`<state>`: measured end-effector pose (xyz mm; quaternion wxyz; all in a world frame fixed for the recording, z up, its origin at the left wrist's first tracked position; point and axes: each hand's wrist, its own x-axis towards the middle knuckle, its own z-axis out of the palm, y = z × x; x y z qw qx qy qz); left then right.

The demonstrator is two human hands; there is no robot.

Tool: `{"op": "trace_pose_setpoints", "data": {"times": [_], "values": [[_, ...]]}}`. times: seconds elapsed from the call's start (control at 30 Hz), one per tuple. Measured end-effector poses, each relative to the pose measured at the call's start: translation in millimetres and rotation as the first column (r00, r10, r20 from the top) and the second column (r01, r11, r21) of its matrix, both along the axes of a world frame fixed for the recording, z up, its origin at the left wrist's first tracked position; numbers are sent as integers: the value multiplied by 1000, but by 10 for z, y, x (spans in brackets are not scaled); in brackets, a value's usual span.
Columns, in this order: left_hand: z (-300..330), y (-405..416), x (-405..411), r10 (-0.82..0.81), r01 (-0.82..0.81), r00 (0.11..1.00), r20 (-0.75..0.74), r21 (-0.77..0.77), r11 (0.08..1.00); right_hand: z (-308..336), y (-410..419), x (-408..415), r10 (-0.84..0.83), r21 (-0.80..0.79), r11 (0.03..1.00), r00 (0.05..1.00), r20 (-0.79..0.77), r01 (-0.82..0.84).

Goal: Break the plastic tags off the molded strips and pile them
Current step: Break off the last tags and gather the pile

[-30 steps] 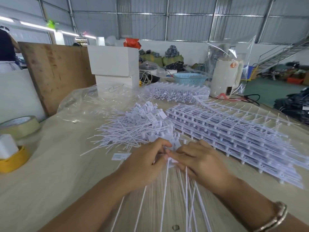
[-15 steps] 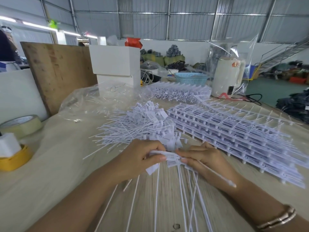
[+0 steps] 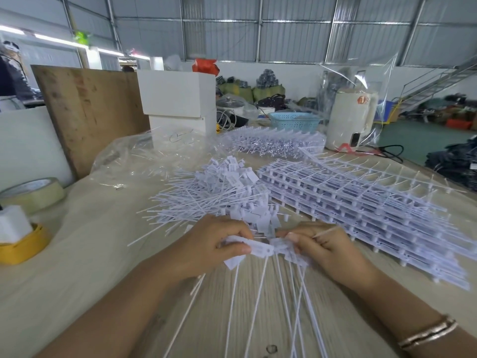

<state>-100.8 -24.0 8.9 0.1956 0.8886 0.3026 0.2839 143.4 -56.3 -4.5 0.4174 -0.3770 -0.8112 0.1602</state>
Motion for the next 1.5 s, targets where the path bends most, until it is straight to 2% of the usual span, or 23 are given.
{"op": "trace_pose_setpoints", "data": {"times": [0.13,0.23,0.37,0.43,0.5,0.6,0.73,0.83,0.9,1.0,1.17,1.27,1.4,1.5], "values": [[14,25,-99,64,-60,996,69,-58,997,18,38,180,-124,173,980,982,142,99],[-5,40,-85,94,-93,995,22,-25,995,-38,65,193,-215,226,963,923,318,147],[-52,34,-54,135,-135,990,-39,-11,991,-68,34,89,-234,260,960,815,531,106],[-59,17,-26,155,-158,986,-53,-64,985,-52,24,58,-211,242,966,818,536,90],[-78,1,2,169,-172,983,-65,-54,984,-33,25,61,-211,251,963,851,481,97],[-84,-48,61,164,-166,984,-66,-25,986,14,-16,32,-249,370,925,877,411,89],[-102,-133,194,124,-125,992,-16,-61,990,6,-18,-127,-306,575,818,836,455,-14],[-79,-147,208,117,-117,993,-10,-57,991,28,14,-159,-343,689,725,865,367,-4],[-36,-125,170,127,-127,992,-21,2,992,34,14,-128,-365,715,698,877,313,35],[22,-112,137,103,-98,992,-66,79,992,8,3,-92,-371,677,733,875,312,70],[32,-88,122,58,-57,998,-21,63,996,-13,0,-82,-181,415,907,953,242,67],[21,-69,109,36,-36,999,-6,64,997,-13,-3,-105,-119,342,938,974,194,46],[12,-61,101,15,-12,999,-32,83,996,-16,27,-53,-57,207,977,997,50,45],[35,-49,35,33,-32,997,67,-16,999,-13,30,45,-95,236,970,989,115,65]]}}
